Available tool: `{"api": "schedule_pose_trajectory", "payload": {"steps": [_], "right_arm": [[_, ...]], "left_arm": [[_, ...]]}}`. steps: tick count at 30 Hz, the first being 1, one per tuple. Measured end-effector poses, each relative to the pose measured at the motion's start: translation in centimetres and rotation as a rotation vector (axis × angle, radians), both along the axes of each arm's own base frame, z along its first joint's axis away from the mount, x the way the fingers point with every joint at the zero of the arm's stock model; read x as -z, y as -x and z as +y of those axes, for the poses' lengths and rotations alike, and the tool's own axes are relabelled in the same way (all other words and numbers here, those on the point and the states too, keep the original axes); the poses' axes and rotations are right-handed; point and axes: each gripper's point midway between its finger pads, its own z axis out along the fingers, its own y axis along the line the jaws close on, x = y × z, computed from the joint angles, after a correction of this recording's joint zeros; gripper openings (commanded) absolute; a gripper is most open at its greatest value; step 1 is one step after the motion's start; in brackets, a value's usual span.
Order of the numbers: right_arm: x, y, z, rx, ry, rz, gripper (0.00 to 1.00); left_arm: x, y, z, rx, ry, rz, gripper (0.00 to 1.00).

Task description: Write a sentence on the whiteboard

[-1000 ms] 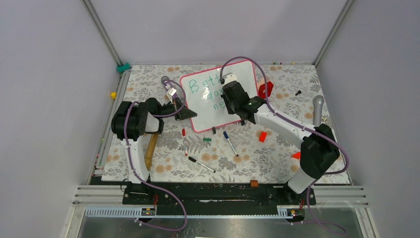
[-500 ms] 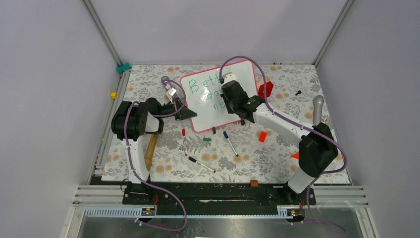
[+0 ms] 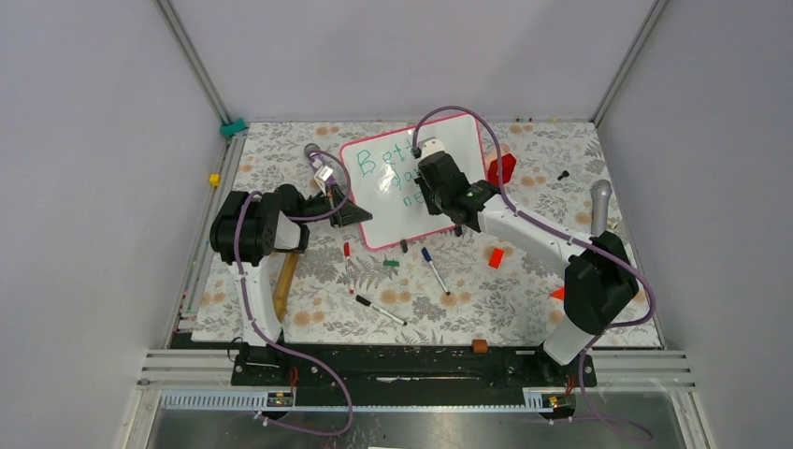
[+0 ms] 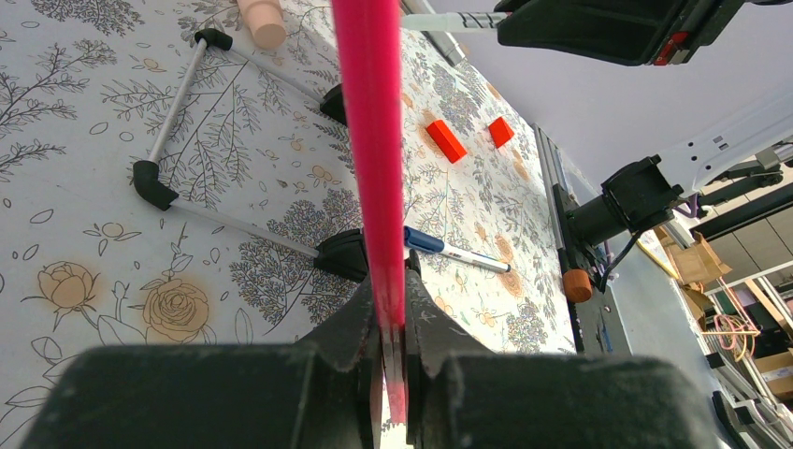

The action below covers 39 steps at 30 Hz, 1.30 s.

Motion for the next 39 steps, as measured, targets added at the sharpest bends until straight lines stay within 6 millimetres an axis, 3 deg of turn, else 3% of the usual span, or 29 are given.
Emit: {"api": "schedule_pose_trajectory", "payload": {"steps": [28,39], "right_arm": [[1.3,1.0,-0.6,-0.010,0.040,0.060,0.00],[0.5,0.2,-0.7,0.016,0.057,0.038,0.00]], "left_arm": [[0.0,0.0,0.0,0.000,0.000,0.000,0.00],[0.0,0.0,0.0,0.000,0.000,0.000,0.00]]}}
